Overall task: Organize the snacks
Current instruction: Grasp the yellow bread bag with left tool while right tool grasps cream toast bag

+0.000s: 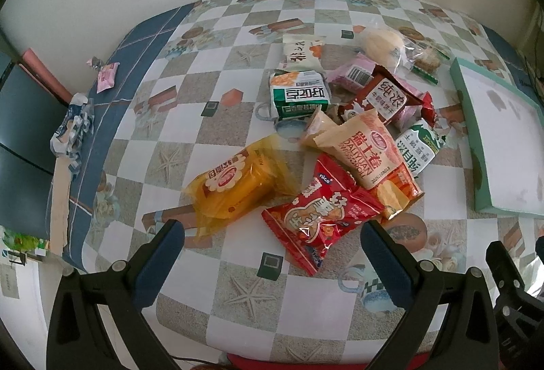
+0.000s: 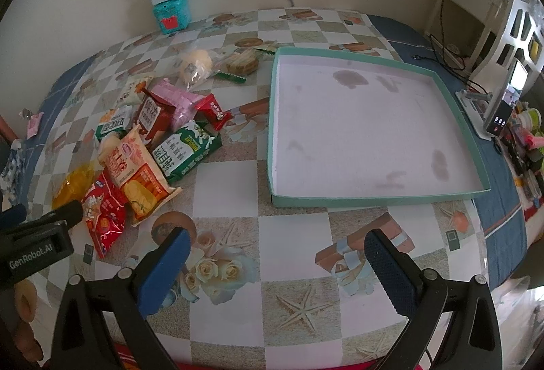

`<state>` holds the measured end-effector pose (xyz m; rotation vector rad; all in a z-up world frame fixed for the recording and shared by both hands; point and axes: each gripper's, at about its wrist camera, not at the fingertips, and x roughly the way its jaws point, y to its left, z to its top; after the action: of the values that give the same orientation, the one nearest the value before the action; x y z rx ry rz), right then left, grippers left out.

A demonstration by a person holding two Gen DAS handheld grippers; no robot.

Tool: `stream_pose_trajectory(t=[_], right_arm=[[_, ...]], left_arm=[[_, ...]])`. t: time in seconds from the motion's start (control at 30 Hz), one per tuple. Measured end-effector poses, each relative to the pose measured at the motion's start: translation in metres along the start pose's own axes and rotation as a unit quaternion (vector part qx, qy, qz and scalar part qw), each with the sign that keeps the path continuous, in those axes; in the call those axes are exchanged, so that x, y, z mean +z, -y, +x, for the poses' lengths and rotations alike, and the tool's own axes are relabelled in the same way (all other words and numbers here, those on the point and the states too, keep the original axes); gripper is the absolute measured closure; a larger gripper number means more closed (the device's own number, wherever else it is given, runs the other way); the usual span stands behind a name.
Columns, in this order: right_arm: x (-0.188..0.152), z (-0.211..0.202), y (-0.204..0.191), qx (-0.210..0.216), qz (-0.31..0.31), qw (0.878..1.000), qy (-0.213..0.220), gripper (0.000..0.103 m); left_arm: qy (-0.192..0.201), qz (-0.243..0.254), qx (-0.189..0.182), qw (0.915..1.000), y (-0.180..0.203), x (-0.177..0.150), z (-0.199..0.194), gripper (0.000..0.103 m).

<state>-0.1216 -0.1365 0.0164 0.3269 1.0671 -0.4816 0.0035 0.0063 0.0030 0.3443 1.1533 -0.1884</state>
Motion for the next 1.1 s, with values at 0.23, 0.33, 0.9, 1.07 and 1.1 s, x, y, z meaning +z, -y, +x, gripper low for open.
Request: stream_pose_trajectory(t=[0.23,0.33,0.9,1.07,1.1], right_arm=[[-0.001,0.0,-0.012,-0.004,-0.012,1.0,0.001,0.0],[0.0,-0.001,-0.02,0.001,-0.02,1.0,0.005,0.0],[0.027,0.015,-0.082,0.104,-0.015,0.994,0.023,0.0],[0.04,0.033,-0.091,0.109,-0.021,0.994,0.014,0.0],[0.043,0.037,-0.094,0.113,-0.022,0.993,0.01,0.0]], left_arm=[[-0.001,-0.014,-0.008,0.9999,-0.009,0.0,0.001,0.0],[0.005,-0.033,-0.012,0.9994,-0.02,0.0,-0.001,0.0],[-0.027,-0.065,-0.048,0.9964,-0.075,0.018,0.039,0.0],[-0.043,-0.052,-0.056,0.9961,-0.073,0.027,0.058,0.0],[-0.044,-0.048,-0.056,0.9963,-0.072,0.028,0.06,0.0]])
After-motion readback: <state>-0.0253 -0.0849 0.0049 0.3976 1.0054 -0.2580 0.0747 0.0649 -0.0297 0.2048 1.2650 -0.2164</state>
